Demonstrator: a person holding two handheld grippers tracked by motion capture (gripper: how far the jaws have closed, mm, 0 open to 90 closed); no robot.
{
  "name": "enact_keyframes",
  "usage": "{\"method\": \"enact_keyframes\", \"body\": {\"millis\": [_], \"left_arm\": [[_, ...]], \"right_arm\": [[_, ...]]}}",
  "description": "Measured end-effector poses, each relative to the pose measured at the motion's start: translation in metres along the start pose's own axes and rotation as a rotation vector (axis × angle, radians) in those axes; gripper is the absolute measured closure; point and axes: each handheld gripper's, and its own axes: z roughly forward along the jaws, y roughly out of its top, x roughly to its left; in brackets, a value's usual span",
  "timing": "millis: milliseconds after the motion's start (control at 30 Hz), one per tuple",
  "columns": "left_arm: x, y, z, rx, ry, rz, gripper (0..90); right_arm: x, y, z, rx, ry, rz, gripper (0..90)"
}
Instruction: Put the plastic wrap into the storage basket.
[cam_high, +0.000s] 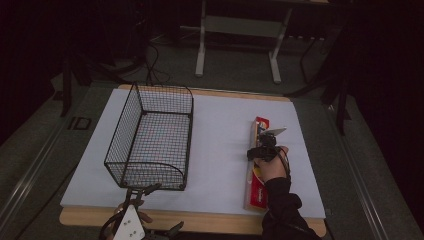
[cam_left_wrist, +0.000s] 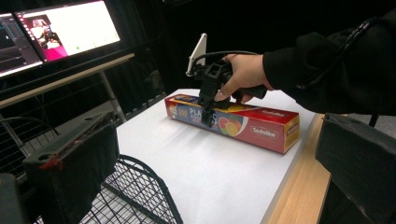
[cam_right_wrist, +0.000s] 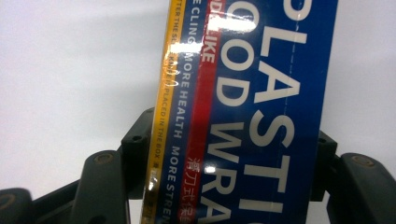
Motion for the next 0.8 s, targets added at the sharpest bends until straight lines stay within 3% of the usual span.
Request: {"method": "enact_keyframes", "body": {"millis": [67, 233, 333, 367, 500, 533, 800], "left_arm": [[0.000, 0.000, 0.000, 0.002, 0.003, 0.000, 0.0], [0.001, 0.000, 0.001, 0.005, 0.000, -0.003, 0.1], [0.000, 0.000, 0.001, 0.007, 0.001, 0.000, 0.0], [0.000, 0.000, 0.001, 0.006, -0.001, -0.001, 0.1], [0.001, 0.000, 0.000, 0.003, 0.001, -0.007, 0.0], [0.001, 0.000, 0.000, 0.002, 0.002, -0.006, 0.1], [0.000, 0.001, -0.001, -0.002, 0.002, -0.007, 0.0]], "right_arm": [[0.000, 0.000, -0.001, 0.003, -0.001, 0.002, 38.3], [0.004, 0.006, -0.016, -0.023, -0.023, -0.064, 38.7], [0.006, 0.010, -0.022, -0.031, -0.011, -0.078, 38.7], [0.011, 0.014, -0.028, -0.036, -0.026, -0.125, 38.8], [0.017, 0.019, -0.035, -0.041, -0.017, -0.149, 38.9], [0.022, 0.022, -0.041, -0.048, -0.009, -0.176, 39.0], [0.047, 0.039, -0.069, -0.095, 0.015, -0.254, 39.2]]}}
